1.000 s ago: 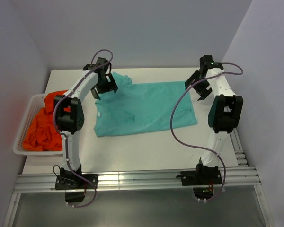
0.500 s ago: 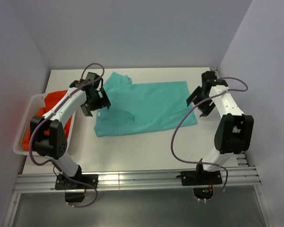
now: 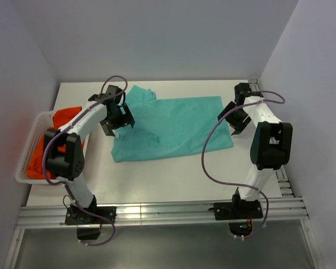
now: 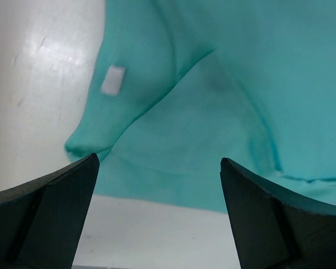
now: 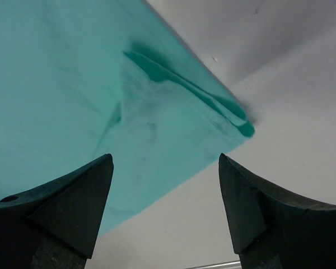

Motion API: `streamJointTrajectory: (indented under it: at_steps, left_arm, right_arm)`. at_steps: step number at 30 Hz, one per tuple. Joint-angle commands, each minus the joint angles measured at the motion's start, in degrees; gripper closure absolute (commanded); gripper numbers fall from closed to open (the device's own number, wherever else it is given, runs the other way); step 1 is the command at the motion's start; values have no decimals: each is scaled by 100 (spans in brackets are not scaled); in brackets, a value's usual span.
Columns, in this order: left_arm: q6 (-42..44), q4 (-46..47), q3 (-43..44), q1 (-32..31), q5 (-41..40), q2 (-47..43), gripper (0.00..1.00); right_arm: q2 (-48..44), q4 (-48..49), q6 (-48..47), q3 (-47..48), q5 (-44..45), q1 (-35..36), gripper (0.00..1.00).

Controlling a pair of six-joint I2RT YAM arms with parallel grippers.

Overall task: Fold and stack the t-shirts
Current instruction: Fold the tshirt

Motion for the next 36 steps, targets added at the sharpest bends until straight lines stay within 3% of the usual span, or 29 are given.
streamJointTrajectory:
  at_steps: [1, 6, 9, 12, 14, 19, 24, 36]
  left_arm:
    - [124, 118, 617, -12, 69, 367, 3]
    - [150, -32, 1321, -12, 113, 1062, 5]
    - [124, -111, 1594, -12, 113, 1317, 7]
    - [106, -137, 1717, -12, 69, 1528, 8]
    - [115, -181, 1813, -12, 17, 1712, 11]
    - [80, -138, 1840, -12, -36, 1915, 15]
    - [88, -146, 1902, -12, -36, 2134, 22]
    - [141, -234, 2183, -12, -115, 2469, 44]
  right_arm:
    - [221, -43, 4, 649, 86, 37, 18]
    - [477, -70, 48, 897, 77, 37, 22]
    - [644, -35, 57, 915, 77, 37, 36]
    - [749, -8, 57, 924, 104, 37, 39]
    - [846, 35, 39, 915, 112, 37, 48]
    - [996, 88, 30, 880, 121, 28, 50]
    - [1092, 106, 13, 853, 121, 37, 54]
    - [1250, 150, -66, 844, 121, 37, 80]
